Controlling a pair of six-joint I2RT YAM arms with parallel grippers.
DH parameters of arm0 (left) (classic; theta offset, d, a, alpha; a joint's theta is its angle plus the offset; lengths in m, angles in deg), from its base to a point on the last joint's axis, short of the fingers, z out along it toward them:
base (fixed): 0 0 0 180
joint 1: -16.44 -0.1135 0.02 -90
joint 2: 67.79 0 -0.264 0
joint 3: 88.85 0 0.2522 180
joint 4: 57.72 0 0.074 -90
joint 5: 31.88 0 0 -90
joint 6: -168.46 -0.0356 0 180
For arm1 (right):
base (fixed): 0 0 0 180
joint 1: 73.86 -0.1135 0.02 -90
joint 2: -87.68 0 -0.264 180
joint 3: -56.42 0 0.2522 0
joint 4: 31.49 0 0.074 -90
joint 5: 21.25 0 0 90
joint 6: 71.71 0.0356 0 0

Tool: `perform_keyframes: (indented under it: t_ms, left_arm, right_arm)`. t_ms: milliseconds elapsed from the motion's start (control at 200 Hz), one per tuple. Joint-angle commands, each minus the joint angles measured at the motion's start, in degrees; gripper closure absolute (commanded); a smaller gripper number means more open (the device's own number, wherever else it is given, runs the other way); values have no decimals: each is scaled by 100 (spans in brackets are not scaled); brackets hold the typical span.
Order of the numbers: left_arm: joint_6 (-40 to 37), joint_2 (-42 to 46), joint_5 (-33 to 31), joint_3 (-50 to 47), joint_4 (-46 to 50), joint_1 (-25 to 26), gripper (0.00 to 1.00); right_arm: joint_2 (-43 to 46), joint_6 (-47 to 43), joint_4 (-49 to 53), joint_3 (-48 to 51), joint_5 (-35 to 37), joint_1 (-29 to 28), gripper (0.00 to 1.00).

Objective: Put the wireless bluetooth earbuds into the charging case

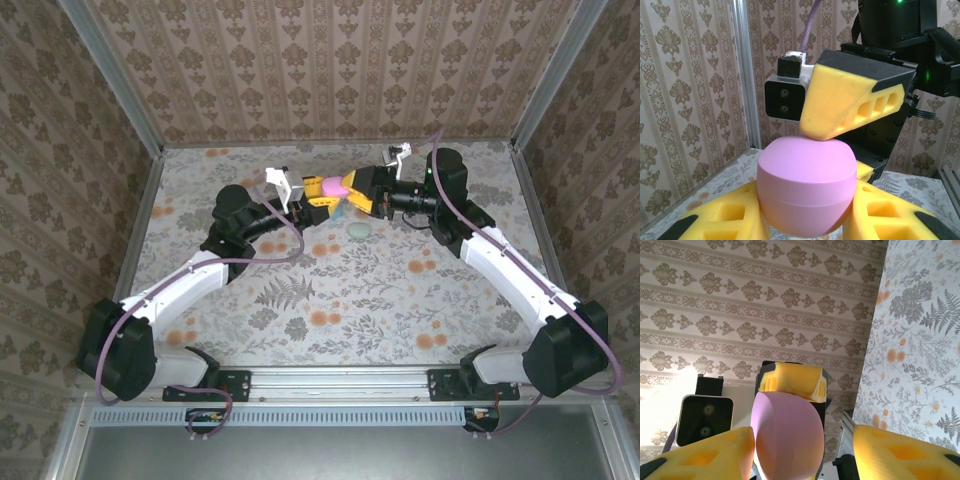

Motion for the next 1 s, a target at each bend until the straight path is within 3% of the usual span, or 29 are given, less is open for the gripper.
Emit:
perform_keyframes:
  t_ms: [0, 240, 625, 775, 935, 995]
  left_arm:
    - [79, 60, 130, -18, -218, -36, 67]
    - [62, 78, 134, -23, -160, -71, 67]
    - [19, 52, 149, -2, -114, -88, 67]
    - [-35, 86, 137, -1, -15, -90, 67]
    - [-103, 104, -36, -6, 232, -89, 59]
    - [-135, 126, -108, -14, 362, -89, 49]
  right_arm:
    - [-163, 169, -301, -141, -313, -86, 45]
    - [-314, 137, -338, -252, -352, -127, 58]
    - [-305, 181, -443, -278, -518, -200, 56]
    - [-246, -63, -297, -257, -379, -196, 72]
    - [-5, -634, 172, -132, 236, -190, 82]
    - [134, -639, 68, 56, 539, -195, 83]
